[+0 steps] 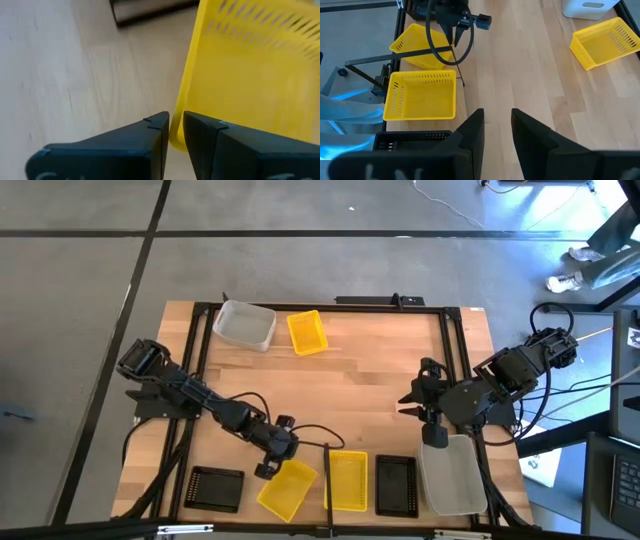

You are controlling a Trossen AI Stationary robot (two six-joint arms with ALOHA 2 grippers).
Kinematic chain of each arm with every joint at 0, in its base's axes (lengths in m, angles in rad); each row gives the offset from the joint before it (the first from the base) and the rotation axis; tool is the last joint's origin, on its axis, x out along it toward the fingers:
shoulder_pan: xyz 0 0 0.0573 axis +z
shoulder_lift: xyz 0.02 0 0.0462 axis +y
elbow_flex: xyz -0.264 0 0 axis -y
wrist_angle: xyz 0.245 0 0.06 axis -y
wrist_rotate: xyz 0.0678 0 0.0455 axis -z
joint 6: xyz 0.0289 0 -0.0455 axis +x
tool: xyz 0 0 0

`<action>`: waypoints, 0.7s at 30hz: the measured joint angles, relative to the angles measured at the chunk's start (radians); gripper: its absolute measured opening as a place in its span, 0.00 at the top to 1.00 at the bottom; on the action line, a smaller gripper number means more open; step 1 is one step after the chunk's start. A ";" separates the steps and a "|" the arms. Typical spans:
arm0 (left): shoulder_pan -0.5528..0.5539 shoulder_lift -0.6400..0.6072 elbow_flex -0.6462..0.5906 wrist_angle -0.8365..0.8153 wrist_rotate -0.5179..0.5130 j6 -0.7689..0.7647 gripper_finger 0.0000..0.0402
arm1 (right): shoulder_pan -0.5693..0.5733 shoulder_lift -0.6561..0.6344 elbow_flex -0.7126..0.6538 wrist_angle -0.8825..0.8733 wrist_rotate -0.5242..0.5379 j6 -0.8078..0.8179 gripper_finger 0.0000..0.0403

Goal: Stack baskets on shelf by color
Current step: Stack the bottom yellow bin on top of the yellow bin on the shelf

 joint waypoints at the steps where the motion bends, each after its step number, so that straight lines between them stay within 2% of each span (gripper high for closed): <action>1: 0.000 0.001 0.000 -0.009 0.001 -0.001 0.88 | 0.000 0.000 0.000 0.000 0.000 0.000 0.77; 10: 0.000 0.001 0.000 0.002 0.000 -0.175 0.88 | 0.000 0.000 0.000 0.000 0.000 -0.001 0.77; 21: -0.001 0.014 -0.002 -0.001 0.018 -0.208 0.88 | 0.000 0.000 0.000 -0.001 0.000 -0.001 0.77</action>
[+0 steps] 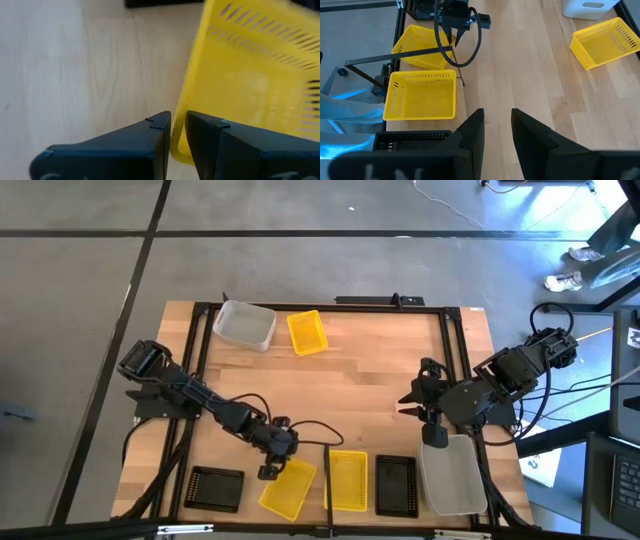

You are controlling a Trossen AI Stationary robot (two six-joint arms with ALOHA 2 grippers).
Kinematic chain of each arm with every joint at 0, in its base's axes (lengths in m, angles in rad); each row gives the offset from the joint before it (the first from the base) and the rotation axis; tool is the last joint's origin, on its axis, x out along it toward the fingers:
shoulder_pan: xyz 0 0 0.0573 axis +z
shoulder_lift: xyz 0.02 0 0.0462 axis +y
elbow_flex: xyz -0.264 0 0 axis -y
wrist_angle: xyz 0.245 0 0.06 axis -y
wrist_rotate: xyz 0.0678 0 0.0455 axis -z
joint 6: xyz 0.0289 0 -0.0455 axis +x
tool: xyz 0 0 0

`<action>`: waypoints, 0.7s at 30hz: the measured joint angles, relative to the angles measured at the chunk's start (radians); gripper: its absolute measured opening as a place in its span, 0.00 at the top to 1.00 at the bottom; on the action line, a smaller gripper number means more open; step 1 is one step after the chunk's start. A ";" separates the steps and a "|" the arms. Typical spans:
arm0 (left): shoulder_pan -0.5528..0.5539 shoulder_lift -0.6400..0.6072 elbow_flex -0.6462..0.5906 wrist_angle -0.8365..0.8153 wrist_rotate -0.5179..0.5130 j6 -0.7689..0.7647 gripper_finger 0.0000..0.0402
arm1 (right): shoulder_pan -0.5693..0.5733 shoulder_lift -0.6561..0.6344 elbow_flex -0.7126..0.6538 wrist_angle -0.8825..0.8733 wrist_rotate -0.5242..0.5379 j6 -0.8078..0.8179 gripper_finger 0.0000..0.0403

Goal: Stack baskets on shelf by color
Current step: Stack the bottom yellow bin on top of the yellow bin on the shelf

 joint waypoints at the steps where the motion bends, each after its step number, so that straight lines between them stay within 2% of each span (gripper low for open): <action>1: 0.000 0.000 0.000 0.005 0.005 0.000 0.88 | 0.000 0.000 0.000 0.000 0.000 0.000 0.77; 14: 0.001 0.036 0.001 0.019 0.056 0.026 0.89 | 0.000 0.000 0.000 0.001 0.000 0.001 0.77; 21: 0.012 0.037 0.001 -0.003 0.092 -0.030 0.99 | 0.000 0.000 0.001 0.002 0.000 0.001 0.77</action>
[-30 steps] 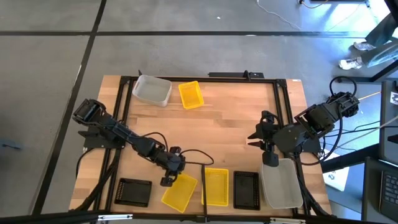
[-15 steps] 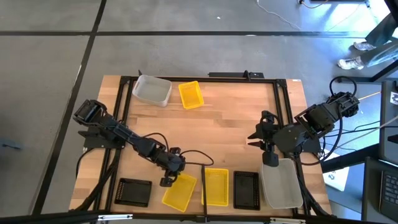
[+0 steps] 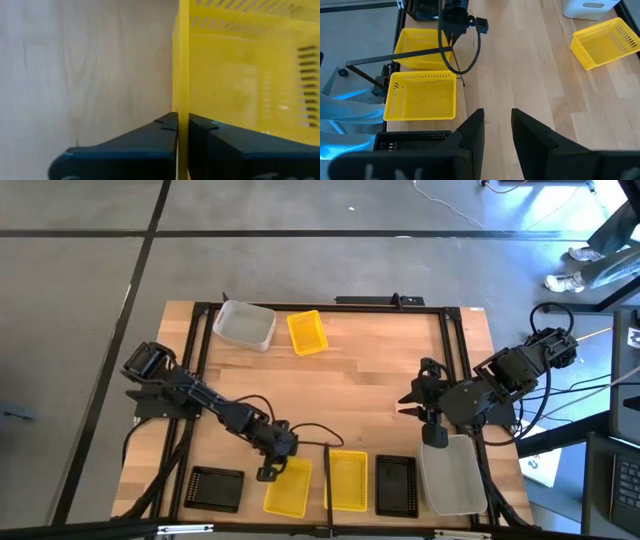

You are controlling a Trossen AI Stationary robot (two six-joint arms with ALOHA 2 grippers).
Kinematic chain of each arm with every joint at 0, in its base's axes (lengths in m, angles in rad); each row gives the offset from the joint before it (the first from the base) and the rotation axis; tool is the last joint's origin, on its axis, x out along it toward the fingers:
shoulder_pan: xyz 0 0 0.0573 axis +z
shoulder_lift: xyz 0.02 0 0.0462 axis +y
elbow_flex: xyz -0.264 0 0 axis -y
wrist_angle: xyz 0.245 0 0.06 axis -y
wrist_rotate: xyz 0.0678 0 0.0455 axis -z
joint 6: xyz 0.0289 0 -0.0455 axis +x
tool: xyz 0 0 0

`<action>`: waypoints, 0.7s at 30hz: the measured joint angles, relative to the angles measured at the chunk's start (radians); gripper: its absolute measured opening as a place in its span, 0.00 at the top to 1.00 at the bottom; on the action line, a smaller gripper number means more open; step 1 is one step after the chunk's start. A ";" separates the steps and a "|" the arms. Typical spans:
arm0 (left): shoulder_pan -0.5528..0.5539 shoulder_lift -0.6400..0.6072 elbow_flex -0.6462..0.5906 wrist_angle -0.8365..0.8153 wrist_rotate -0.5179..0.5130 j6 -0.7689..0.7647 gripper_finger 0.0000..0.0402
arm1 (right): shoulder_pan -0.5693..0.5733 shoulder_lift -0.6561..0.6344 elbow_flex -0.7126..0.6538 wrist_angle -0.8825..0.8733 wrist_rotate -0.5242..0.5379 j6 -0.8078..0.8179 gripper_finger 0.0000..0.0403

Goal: Stack baskets on shelf by color
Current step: Stack the bottom yellow bin on top of the yellow bin on the shelf

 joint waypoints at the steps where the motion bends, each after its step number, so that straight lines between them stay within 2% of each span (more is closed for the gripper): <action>1: 0.003 -0.003 0.000 -0.005 0.001 -0.012 0.99 | 0.000 0.000 0.000 0.000 0.000 0.000 0.77; 7: 0.053 -0.076 0.000 -0.071 0.077 -0.081 1.00 | 0.000 0.000 0.000 0.002 -0.052 -0.005 0.77; 13: 0.103 -0.246 0.000 -0.133 0.071 -0.077 1.00 | 0.000 0.000 0.000 0.005 -0.105 -0.006 0.77; 17: 0.130 -0.390 0.000 -0.171 -0.002 -0.074 1.00 | 0.000 0.000 0.000 0.005 -0.104 -0.007 0.77; 21: 0.157 -0.512 0.000 -0.171 -0.121 -0.067 1.00 | 0.000 0.000 0.000 0.006 -0.104 -0.030 0.77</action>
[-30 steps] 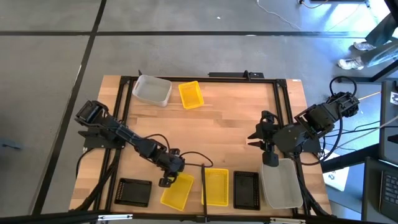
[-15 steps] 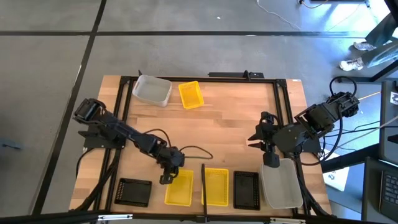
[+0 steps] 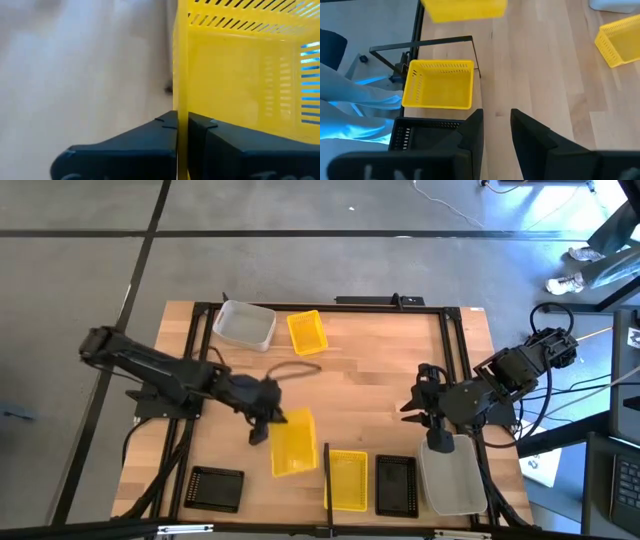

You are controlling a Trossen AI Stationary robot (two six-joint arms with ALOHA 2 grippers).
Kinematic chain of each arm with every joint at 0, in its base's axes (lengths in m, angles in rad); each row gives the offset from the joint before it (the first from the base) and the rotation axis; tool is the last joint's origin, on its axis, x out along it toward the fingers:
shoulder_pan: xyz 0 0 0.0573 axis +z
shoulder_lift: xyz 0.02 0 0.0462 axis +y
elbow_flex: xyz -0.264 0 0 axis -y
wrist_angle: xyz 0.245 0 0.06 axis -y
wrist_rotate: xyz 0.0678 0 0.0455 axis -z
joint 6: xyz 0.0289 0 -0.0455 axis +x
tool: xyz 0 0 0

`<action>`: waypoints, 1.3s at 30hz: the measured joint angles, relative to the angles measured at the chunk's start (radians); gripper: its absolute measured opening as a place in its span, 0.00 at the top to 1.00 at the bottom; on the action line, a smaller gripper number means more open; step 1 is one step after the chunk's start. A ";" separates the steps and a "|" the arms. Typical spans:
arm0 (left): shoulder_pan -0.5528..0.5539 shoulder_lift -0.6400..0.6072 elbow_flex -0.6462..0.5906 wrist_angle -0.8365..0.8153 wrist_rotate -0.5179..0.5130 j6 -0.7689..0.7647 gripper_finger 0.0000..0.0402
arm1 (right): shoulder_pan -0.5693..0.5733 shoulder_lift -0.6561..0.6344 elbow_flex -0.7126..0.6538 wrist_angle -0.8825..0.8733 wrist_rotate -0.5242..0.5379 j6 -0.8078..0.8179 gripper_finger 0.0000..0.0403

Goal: Stack baskets on shelf by color
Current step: Stack the bottom yellow bin on top of the yellow bin on the shelf

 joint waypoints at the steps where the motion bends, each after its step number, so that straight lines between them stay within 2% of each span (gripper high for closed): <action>1: 0.007 -0.025 0.000 -0.001 -0.023 0.014 1.00 | 0.000 0.000 0.000 0.000 0.000 -0.002 0.77; 6: 0.043 -0.055 0.061 -0.010 -0.107 0.099 1.00 | 0.000 0.000 0.000 0.000 0.040 0.001 0.77; 11: 0.074 0.019 0.202 -0.008 -0.210 0.270 1.00 | -0.005 0.000 0.000 0.000 0.104 0.054 0.77; 14: 0.085 0.080 0.287 -0.005 -0.337 0.401 1.00 | -0.005 0.000 0.000 0.006 0.176 0.057 0.77; 20: 0.108 0.219 0.434 -0.001 -0.675 0.670 1.00 | -0.005 0.019 0.000 0.092 0.412 -0.032 0.77; 25: 0.132 0.326 0.527 0.005 -0.888 0.800 1.00 | -0.006 0.069 0.000 0.168 0.612 -0.132 0.77; 29: 0.150 0.377 0.559 0.037 -0.893 0.846 1.00 | -0.023 0.117 0.000 0.193 0.757 -0.123 0.77; 39: 0.150 0.382 0.564 0.185 -0.904 0.976 1.00 | -0.112 0.202 0.000 0.210 0.775 -0.048 0.77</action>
